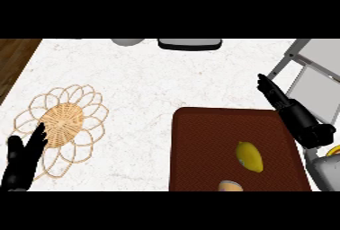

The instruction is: Pick the lemon from the tray and place it in the tiered shelf

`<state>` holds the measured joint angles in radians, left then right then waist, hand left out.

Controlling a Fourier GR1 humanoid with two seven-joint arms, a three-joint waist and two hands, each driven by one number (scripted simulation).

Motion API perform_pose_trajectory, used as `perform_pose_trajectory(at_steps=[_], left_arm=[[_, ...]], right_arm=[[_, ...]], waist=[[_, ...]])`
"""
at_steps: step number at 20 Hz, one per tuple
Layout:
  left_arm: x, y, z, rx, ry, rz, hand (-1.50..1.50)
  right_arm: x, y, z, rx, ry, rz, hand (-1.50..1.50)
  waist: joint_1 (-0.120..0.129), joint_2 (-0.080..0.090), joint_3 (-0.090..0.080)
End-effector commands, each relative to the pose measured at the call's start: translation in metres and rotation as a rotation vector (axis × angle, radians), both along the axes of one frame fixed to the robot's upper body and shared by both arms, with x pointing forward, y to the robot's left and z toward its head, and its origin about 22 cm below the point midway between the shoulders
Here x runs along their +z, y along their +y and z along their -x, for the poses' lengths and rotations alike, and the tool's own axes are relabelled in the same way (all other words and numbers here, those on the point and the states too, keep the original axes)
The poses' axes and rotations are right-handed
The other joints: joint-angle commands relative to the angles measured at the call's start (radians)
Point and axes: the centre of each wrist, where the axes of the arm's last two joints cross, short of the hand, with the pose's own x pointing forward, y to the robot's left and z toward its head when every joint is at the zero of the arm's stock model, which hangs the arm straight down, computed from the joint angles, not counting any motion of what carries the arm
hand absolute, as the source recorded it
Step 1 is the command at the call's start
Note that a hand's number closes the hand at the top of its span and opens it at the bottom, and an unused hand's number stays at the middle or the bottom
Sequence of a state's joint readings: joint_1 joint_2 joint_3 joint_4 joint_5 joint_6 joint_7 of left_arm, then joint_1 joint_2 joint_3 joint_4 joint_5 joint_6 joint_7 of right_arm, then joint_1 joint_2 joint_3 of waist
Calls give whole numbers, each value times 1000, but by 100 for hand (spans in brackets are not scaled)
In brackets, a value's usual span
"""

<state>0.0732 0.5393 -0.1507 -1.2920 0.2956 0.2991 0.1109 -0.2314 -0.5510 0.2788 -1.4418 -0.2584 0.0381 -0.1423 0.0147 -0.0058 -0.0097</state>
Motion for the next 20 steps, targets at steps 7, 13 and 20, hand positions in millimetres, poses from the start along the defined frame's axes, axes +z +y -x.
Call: perform_pose_trajectory(at_steps=[7, 13, 20], left_arm=[[49, -70, -52, -285, -343, 66, 0], [56, -120, -64, -413, -419, 98, 0], [53, -134, -66, -439, -409, 104, 0]], right_arm=[[-40, 14, 1, -148, 170, -695, -150], [-67, -75, 25, -670, -47, 47, -150], [-101, -94, 56, -614, -173, -290, -150]], waist=[[-92, 18, 56], [-51, 15, 13], [-20, 6, 11]])
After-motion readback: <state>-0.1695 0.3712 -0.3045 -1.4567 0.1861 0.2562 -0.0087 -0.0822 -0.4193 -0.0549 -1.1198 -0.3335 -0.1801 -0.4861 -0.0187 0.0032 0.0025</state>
